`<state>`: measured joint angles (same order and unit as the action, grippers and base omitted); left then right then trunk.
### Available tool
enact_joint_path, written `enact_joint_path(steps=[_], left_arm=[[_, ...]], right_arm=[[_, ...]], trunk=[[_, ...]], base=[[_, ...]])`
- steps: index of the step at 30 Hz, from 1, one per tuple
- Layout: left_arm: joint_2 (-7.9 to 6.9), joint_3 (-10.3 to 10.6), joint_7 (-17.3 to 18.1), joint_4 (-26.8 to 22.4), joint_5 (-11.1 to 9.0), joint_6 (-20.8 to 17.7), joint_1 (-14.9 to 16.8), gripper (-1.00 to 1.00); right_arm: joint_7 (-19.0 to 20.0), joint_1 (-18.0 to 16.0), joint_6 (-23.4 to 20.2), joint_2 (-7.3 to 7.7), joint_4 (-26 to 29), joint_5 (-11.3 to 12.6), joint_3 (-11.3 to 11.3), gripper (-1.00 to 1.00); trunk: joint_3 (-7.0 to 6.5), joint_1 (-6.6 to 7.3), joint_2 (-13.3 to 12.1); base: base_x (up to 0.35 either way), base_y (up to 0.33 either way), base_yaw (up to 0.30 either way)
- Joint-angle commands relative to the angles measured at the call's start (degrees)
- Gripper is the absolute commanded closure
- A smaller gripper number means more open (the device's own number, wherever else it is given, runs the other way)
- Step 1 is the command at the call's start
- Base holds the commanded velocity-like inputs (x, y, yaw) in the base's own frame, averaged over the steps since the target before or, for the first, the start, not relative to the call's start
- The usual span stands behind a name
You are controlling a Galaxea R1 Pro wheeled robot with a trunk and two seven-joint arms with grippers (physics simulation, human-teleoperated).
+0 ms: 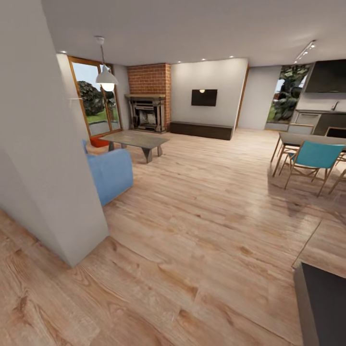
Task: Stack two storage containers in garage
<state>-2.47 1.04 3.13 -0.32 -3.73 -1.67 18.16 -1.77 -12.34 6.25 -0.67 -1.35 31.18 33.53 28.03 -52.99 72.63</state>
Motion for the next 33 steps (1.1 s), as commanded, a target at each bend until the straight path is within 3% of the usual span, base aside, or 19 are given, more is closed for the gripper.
enact_joint_path(steps=[1, 33], left_arm=[[-0.04, 0.11, 0.23, -0.03, -0.4, -0.18, 0.03, -1.0], [-0.04, 0.16, 0.23, -0.03, -0.4, -0.25, 0.02, -1.0]], right_arm=[[-0.08, -0.05, 0.26, -0.04, -0.14, 0.46, 0.48, -1.0], [-0.08, -0.05, 0.28, -0.09, -0.14, 0.46, 0.44, -1.0]], trunk=[[0.05, -0.03, 0.02], [0.05, -0.03, 0.02]], base=[[0.321, 0.0, 0.0], [0.321, 0.0, 0.0]])
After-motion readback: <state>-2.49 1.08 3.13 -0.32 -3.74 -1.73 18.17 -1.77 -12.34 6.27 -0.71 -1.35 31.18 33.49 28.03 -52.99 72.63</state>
